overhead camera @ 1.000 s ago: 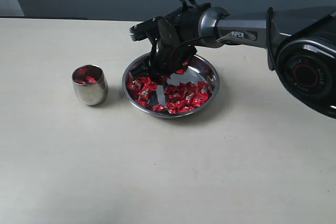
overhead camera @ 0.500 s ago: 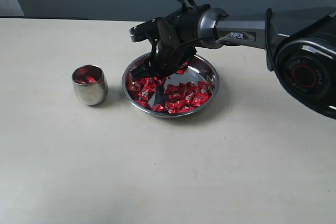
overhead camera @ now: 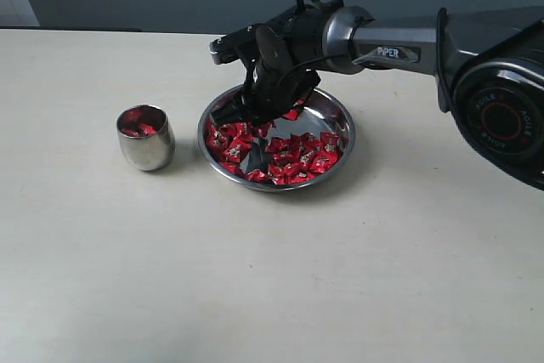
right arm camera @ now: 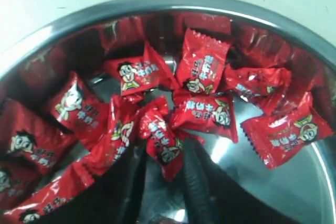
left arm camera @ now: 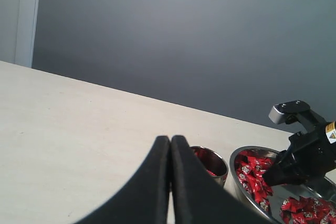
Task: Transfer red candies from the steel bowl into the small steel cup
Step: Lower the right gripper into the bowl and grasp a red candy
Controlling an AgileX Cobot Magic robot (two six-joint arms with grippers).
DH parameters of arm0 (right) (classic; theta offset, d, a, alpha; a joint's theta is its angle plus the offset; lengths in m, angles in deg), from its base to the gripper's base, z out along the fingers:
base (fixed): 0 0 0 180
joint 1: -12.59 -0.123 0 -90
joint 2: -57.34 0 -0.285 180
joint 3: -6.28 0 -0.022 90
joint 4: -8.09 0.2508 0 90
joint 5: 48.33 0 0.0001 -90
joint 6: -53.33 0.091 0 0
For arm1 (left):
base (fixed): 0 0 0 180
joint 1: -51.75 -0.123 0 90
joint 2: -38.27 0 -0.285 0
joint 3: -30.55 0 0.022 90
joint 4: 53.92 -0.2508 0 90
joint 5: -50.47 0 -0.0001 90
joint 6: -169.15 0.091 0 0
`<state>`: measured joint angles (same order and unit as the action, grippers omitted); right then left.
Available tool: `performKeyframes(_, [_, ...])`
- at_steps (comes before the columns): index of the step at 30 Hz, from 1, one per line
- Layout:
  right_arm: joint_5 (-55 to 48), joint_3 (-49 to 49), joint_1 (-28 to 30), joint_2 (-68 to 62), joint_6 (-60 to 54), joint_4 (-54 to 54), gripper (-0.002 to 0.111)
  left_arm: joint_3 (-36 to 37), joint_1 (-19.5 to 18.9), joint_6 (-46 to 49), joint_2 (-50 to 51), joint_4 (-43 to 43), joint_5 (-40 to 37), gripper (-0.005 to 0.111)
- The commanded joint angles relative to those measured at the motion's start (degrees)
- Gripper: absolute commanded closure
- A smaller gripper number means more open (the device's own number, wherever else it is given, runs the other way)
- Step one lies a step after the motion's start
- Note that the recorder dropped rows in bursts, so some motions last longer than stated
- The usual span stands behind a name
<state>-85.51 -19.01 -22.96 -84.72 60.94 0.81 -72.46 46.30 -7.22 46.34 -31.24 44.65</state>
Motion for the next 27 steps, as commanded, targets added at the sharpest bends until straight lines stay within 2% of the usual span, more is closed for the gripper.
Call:
performKeyframes(1, [1.6, -0.1, 0.2, 0.7, -0.4, -0.3, 0.066, 0.2, -0.1, 0.0, -0.3, 0.6, 0.3, 0.106])
performKeyframes(7, [2.9, -0.1, 0.2, 0.2, -0.4, -0.3, 0.066, 0.2, -0.1, 0.0, -0.3, 0.6, 0.3, 0.106])
performKeyframes(13, [3.1, -0.1, 0.1, 0.3, -2.3, 9.4, 0.066, 0.2, -0.1, 0.0, -0.3, 0.6, 0.3, 0.106])
performKeyframes(27, [2.3, -0.1, 0.1, -1.4, -2.4, 9.4, 0.066, 0.2, -0.1, 0.0, -0.3, 0.6, 0.3, 0.106])
